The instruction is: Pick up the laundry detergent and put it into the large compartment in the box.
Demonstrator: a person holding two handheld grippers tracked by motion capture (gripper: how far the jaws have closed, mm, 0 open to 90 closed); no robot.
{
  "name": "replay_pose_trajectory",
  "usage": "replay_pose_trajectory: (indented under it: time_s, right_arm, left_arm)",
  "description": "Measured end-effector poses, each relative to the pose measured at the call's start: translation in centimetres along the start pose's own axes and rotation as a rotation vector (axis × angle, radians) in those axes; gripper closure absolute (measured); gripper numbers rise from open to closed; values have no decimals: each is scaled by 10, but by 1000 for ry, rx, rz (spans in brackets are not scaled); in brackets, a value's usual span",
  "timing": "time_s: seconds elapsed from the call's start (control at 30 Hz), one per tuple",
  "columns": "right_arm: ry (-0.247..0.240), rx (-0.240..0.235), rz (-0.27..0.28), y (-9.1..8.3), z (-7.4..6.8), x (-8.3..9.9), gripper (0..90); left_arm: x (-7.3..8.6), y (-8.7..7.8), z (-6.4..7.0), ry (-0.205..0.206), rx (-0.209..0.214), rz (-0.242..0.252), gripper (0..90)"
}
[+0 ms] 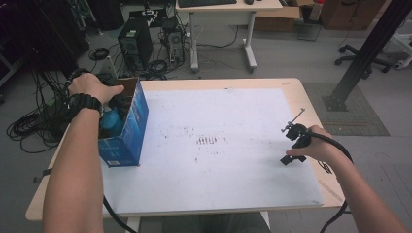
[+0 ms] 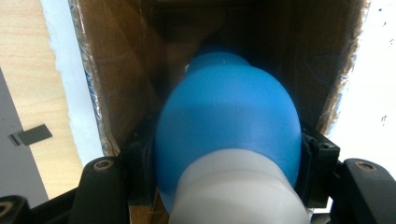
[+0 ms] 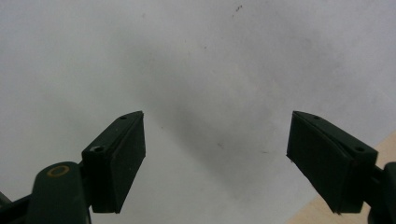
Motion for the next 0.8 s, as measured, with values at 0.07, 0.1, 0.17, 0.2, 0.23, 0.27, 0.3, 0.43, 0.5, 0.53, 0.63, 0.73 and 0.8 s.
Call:
replay_pose_trajectory:
  time_s: [0.07, 0.1, 0.17, 0.2, 0.23, 0.27, 0.3, 0.43, 0.5, 0.53, 0.63, 0.73, 0.8]
  right_arm:
    - [-1, 1, 0, 0, 0, 0, 196]
    - [-2, 1, 1, 0, 0, 0, 196]
    - [0, 1, 1, 0, 0, 0, 196]
    - [0, 2, 1, 0, 0, 0, 196]
    - [0, 2, 1, 0, 0, 0, 196]
    - [1, 1, 0, 0, 0, -1, 196]
    - [-4, 1, 0, 0, 0, -1, 196]
    - [-2, -1, -6, 1, -1, -1, 196]
    - [-4, -1, -5, 2, 0, -2, 196]
    - [-6, 0, -5, 2, 0, -2, 196]
    - [-3, 0, -6, 2, -1, -2, 196]
    - [-4, 1, -7, 2, -1, -3, 196]
    - [-6, 2, -7, 1, -2, -3, 196]
  left_arm:
    - [0, 1, 0, 0, 3, -3, 374]
    - [-1, 2, 0, 1, 3, -3, 375]
    - [-1, 3, 0, 2, 5, -5, 374]
    - [-2, 4, 0, 4, 4, -5, 374]
    - [-2, 4, 0, 4, 4, -5, 374]
    - [-2, 6, 0, 3, 4, -8, 374]
    - [-2, 6, 0, 4, 3, -10, 374]
    - [-3, 10, -1, 4, -1, -11, 374]
    - [-3, 12, -2, 3, 1, -11, 374]
    - [-3, 13, -2, 4, 2, -12, 374]
    - [-4, 15, -3, 4, 5, -12, 374]
    - [-4, 16, -4, 4, 6, -12, 374]
    - [-4, 16, -4, 5, 5, -7, 374]
Point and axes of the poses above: each handheld gripper's, and its own axes: y roughly forward along the jaws, x roughly out of its underside, z roughly to its right, the point moved 4 cm from there along y, roughly forward along the jaws, and after that the axes turned 12 degrees about -z, right-handed, at the moved point
